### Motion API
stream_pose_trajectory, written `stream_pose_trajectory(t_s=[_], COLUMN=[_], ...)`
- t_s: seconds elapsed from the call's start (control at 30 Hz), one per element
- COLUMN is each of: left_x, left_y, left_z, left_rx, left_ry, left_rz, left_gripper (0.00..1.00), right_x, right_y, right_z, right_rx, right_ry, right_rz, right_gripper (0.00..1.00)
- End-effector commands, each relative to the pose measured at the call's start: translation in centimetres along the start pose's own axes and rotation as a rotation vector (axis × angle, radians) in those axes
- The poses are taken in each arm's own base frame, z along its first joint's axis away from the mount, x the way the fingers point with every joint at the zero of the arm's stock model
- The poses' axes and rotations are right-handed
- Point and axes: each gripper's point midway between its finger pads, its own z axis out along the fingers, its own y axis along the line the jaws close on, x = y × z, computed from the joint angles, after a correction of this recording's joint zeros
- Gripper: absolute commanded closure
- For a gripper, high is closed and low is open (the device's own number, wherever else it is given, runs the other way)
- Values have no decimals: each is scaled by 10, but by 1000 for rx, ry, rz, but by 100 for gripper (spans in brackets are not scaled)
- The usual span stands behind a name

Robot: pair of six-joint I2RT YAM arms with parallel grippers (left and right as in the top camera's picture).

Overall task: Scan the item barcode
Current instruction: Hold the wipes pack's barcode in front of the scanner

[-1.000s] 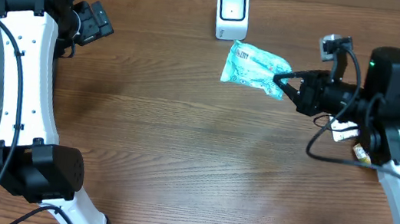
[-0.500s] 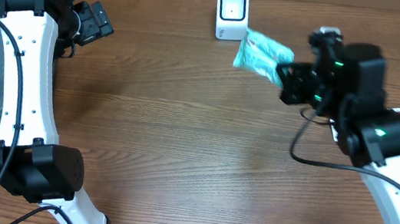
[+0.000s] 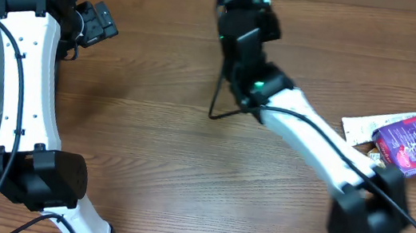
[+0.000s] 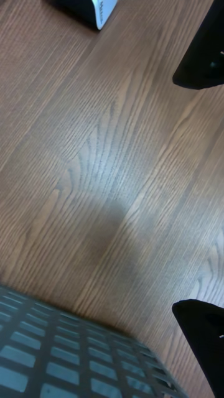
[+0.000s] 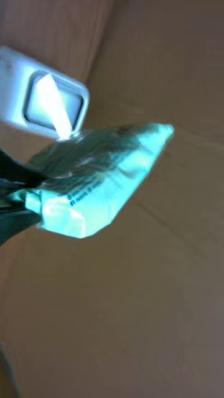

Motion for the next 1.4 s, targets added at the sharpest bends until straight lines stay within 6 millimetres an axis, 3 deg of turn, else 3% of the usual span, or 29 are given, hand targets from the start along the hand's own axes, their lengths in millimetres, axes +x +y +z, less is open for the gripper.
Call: stream_pose_trajectory(t_s=[0.0, 0.17, 0.3, 0.57, 0.8, 1.17, 1.37], left_x=[0, 0, 0, 0, 0, 0, 0], left_y=[-3, -3, -3, -3, -3, -3, -3], left_z=[0, 0, 0, 0, 0, 0, 0], left_rx=[1, 1, 0, 1, 0, 0, 1], left_ry=[-2, -2, -2, -2, -2, -2, -2], left_rz=[-7, -6, -6, -6, -6, -7, -6], left_gripper=[0, 0, 0, 0, 1, 0, 0], right_x=[13, 22, 31, 39, 59, 88, 90], right_y=[-4, 15, 29, 33, 57, 62, 62], right_z=[20, 45, 59, 76, 89, 108, 110], right_rx=[148, 175, 94, 28, 22, 99, 96], right_ry=[40, -18, -56, -100, -113, -103, -102], right_rz=[-345, -464, -507, -546, -704, -772, -774], right_gripper=[96, 96, 96, 96, 96, 96, 96])
